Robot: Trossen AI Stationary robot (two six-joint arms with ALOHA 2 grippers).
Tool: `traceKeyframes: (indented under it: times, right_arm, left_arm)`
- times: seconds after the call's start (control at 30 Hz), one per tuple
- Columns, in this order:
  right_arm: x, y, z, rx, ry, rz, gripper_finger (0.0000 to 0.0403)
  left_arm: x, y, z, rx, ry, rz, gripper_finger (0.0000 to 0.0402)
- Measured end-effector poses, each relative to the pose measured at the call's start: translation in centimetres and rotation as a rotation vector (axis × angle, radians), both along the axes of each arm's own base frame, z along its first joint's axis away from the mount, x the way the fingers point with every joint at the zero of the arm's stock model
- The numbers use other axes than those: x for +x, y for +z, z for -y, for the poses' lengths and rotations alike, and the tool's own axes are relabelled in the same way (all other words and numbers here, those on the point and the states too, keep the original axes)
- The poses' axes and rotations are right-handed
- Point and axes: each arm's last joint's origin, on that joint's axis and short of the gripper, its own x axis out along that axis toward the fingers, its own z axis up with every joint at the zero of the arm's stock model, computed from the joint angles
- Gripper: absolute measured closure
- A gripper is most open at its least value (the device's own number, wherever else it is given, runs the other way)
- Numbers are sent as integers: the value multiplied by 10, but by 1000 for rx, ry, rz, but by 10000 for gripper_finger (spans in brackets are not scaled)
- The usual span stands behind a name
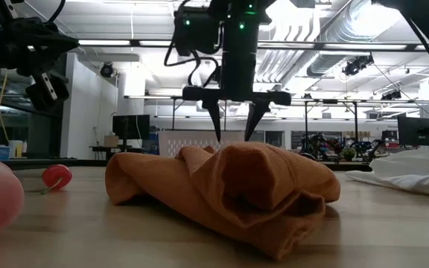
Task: Pick and placing Produce into tupperware
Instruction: Put the orange croissant into the white basket
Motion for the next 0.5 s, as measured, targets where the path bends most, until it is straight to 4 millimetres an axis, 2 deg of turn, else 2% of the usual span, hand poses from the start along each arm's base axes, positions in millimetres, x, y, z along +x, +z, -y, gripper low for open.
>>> traceKeyframes:
  times: [0.3, 0.5]
  right_arm:
    - [0, 1, -24, -92, 17, 11, 178]
    - [-2, 1, -29, -127, -10, 0, 178]
  left_arm:
    - [0, 0, 0, 0, 0, 0, 401]
    - [0, 0, 0, 0, 0, 0, 401]
